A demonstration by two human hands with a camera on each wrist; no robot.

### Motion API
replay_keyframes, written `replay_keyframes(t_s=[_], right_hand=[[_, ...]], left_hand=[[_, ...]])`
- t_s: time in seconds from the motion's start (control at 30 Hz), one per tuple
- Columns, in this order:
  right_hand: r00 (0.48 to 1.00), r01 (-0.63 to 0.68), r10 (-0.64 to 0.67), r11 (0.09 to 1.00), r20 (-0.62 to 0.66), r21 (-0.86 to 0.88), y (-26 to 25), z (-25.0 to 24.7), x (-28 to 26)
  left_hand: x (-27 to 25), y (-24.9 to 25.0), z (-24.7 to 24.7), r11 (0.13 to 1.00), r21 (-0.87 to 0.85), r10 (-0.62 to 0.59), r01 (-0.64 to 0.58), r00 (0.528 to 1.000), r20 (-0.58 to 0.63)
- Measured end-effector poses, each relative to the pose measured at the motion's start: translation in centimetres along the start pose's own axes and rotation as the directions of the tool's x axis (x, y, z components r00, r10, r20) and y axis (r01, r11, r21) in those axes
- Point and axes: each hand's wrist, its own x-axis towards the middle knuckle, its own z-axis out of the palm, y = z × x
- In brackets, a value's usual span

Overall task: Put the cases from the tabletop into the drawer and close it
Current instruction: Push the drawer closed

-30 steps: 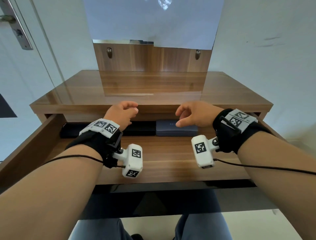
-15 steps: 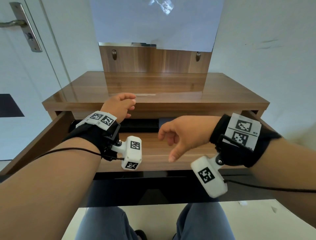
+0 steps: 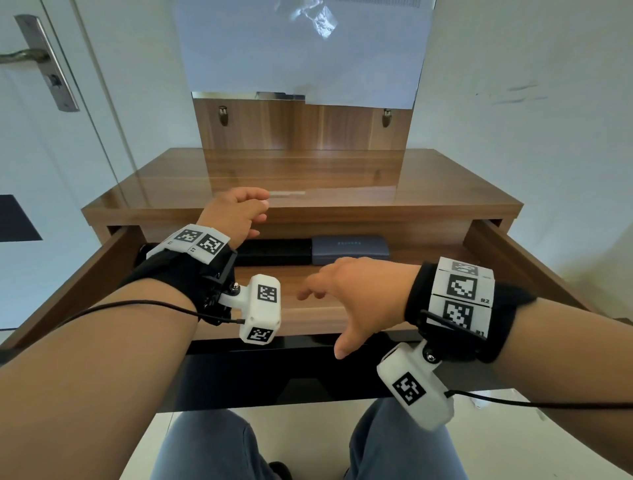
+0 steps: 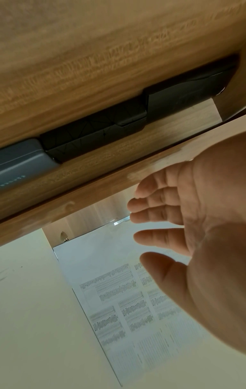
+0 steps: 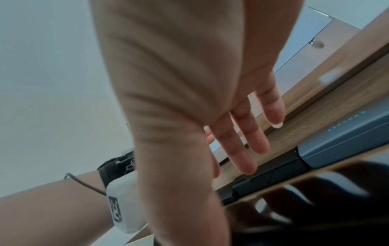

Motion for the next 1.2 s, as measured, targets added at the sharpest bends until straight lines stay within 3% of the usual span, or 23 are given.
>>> replay_keyframes(t_s=[0.23,0.43,0.7,1.0,1.2], right_hand=[[0.992,-0.022,0.015,0.998,-0.125,-0.060,0.8,0.2,0.5],[0.962,-0.148,0.132,0.988,-0.237,-0.050,2.7,0.4,2.0],[0.850,-0.324,0.280,0.946,-0.445,-0.023,5.3,-0.2,5.7],[0.766,-0.455,0.444,0.885,-0.465,0.097,8.0,-0.6,10.3],[0.716,-0.461,0.411,0.886,-0.565,0.060,9.4,0.1,11.2]], left_hand=[[-0.3,0.1,0.0,1.000,-0.001,0.010,-0.010,1.000,0.003],[-0.4,0.2,-0.4,1.000,0.004,-0.001,0.001,1.000,0.013],[-0.1,0.0,-0.8,0.998,0.033,-0.044,0.044,0.999,0.012],[0.7,-1.6,-0.4,0.993,0.087,-0.083,0.077,0.994,0.066],[1.7,-2.4,-0.5,0.988,0.101,-0.121,0.113,0.990,0.077]])
